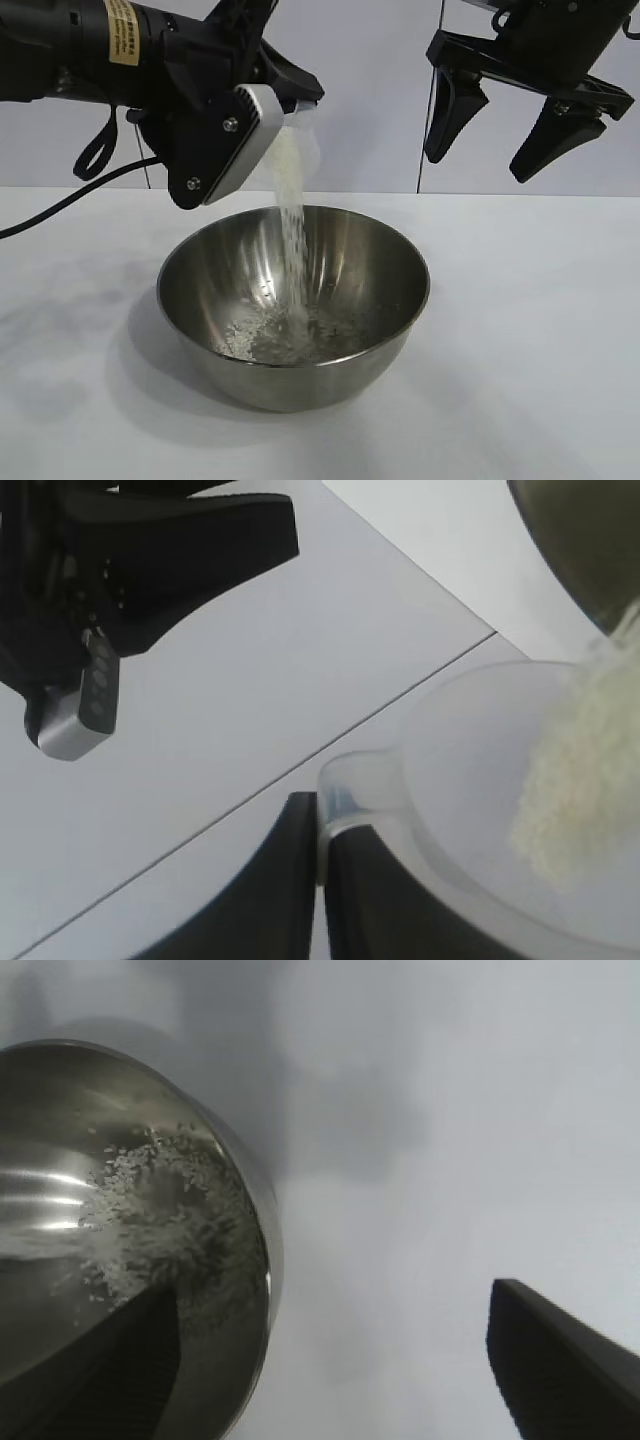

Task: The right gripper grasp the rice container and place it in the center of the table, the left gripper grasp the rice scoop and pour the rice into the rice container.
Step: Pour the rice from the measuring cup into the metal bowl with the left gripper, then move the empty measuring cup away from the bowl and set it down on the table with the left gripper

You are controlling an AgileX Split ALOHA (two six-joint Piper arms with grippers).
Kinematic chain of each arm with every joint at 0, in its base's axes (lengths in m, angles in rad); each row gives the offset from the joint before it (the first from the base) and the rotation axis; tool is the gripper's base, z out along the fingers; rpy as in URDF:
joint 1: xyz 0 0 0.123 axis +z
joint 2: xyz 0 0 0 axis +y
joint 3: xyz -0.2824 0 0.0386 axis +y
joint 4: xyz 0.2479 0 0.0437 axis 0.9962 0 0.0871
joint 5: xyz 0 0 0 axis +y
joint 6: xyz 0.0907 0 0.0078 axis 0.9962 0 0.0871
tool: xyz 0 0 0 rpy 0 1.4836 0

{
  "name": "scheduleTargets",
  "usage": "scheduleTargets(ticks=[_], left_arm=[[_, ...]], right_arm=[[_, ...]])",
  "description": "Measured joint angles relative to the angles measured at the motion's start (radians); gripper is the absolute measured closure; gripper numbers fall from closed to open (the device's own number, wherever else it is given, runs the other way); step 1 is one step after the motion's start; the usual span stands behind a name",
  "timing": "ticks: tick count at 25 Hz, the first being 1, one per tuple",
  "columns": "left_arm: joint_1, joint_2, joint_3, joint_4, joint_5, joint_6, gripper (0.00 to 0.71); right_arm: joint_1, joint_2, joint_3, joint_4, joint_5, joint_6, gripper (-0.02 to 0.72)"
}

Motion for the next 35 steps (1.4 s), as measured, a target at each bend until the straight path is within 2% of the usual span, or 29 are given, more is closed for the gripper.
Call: scheduleTargets(ticks=[9,24,35], left_arm=[[0.0,0.0,0.0,0.078,0.023,0.0,0.701],[0.0,0.0,0.0,0.136,0.029,0.023,0.701],[0.0,0.0,0.0,0.129,0.026,0.018,0.701]], right_arm=[[0.0,0.0,0.0,0.001,0.003,-0.009,0.126],[0.0,0.0,0.0,0.001,0.003,-0.012,0.126],[0.0,0.0,0.0,0.001,0.003,-0.012,0.126]])
